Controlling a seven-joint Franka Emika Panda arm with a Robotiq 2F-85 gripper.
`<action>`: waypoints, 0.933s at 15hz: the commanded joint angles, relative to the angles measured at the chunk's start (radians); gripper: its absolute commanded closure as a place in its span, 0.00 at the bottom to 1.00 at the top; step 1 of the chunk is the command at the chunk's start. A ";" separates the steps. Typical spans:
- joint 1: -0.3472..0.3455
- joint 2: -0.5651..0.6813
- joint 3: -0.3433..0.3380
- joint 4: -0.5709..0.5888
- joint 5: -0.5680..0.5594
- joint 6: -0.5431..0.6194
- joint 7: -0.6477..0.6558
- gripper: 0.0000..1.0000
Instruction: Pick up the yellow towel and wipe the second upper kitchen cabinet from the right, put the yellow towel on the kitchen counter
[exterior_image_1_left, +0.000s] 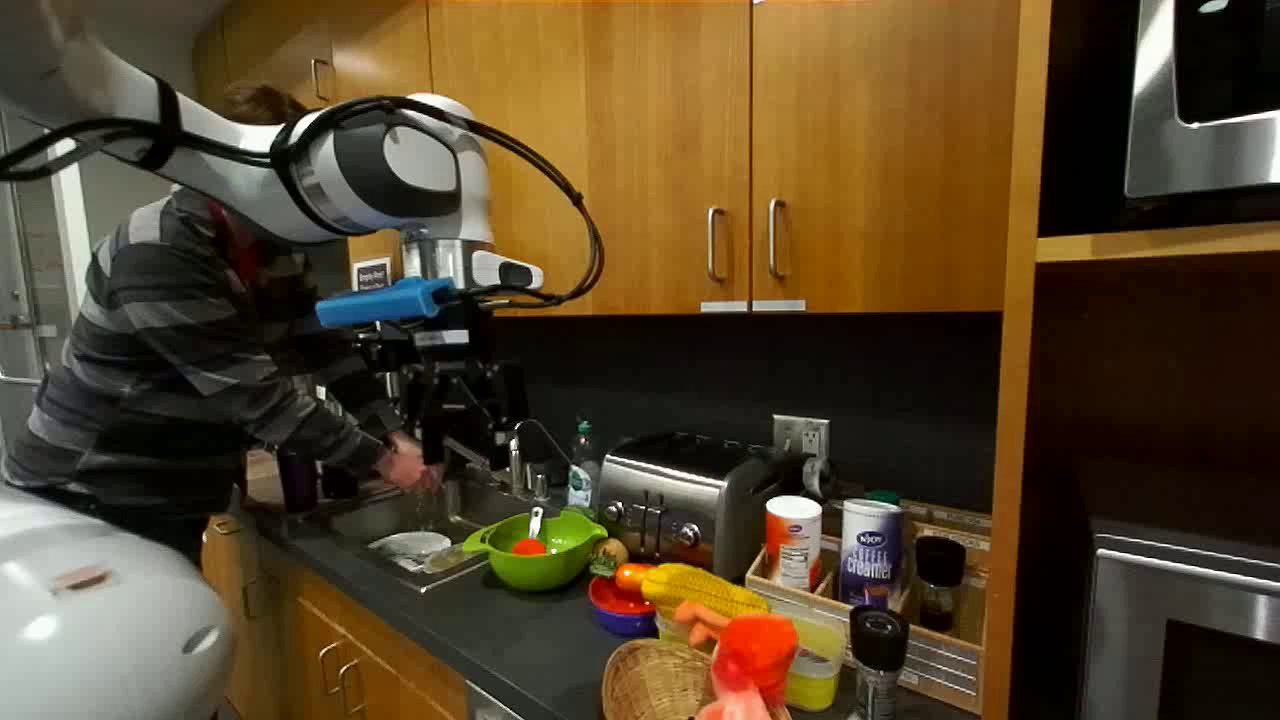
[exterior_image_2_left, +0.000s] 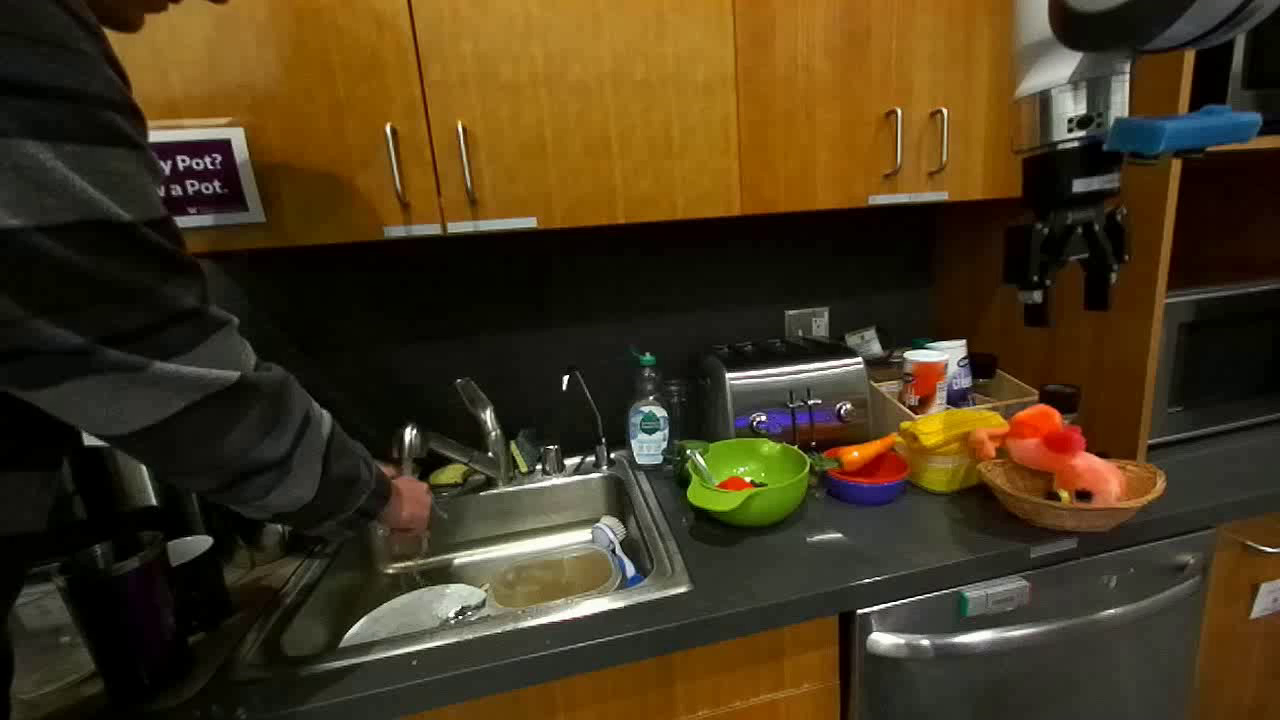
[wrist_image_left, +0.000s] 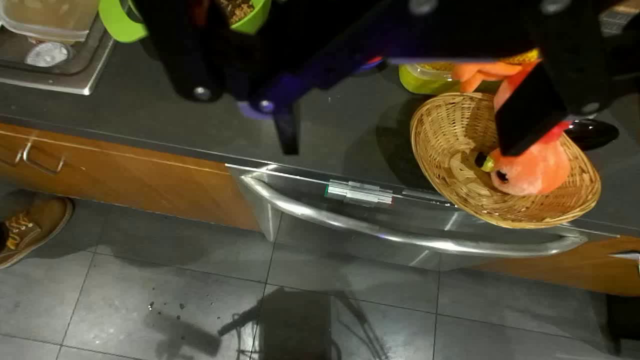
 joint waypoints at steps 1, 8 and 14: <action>0.000 0.001 0.000 0.002 0.000 -0.002 0.000 0.00; 0.000 0.001 0.000 0.002 0.000 -0.002 0.000 0.00; -0.101 0.068 -0.079 0.033 0.005 0.149 0.084 0.00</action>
